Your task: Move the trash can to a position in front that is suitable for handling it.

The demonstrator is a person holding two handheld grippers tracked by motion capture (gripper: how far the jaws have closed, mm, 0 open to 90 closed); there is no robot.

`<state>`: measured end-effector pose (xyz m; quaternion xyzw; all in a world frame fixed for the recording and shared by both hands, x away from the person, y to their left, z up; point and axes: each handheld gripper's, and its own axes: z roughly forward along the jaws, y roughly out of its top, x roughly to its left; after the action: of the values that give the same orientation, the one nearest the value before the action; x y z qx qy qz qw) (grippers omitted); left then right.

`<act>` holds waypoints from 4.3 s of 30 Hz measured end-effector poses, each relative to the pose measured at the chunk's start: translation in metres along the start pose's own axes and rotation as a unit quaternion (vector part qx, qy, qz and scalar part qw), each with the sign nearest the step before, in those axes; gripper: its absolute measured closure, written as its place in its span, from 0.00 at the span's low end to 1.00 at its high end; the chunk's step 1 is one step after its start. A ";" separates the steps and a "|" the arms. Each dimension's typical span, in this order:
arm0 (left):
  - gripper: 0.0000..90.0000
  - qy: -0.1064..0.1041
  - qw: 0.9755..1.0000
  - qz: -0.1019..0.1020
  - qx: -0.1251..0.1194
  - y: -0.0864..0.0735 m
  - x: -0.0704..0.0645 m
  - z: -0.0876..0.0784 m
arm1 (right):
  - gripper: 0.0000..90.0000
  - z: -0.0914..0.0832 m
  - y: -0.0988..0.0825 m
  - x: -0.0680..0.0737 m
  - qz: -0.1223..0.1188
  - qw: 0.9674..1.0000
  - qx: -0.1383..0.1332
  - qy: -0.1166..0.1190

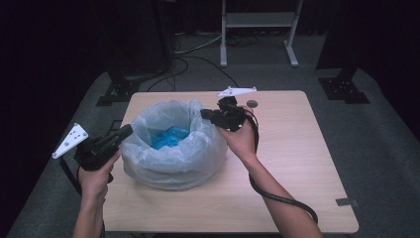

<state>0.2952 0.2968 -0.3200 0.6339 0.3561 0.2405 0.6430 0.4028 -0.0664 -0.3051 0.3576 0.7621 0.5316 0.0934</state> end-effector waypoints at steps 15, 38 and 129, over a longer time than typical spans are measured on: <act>1.00 -0.071 0.997 0.009 0.020 0.014 -0.024 0.031 | 1.00 0.003 0.010 0.032 0.023 0.996 -0.020 0.087; 1.00 -0.103 0.994 -0.020 0.031 0.013 -0.033 0.049 | 1.00 0.008 -0.002 0.076 -0.020 0.985 0.007 0.171; 0.36 -0.086 0.996 -0.010 0.037 0.021 -0.040 0.015 | 1.00 0.024 0.003 0.042 0.072 0.970 0.028 0.231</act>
<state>0.2843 0.2587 -0.2944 0.6719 0.3144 0.1660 0.6497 0.3869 -0.0209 -0.3023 0.2817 0.7499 0.5834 -0.1343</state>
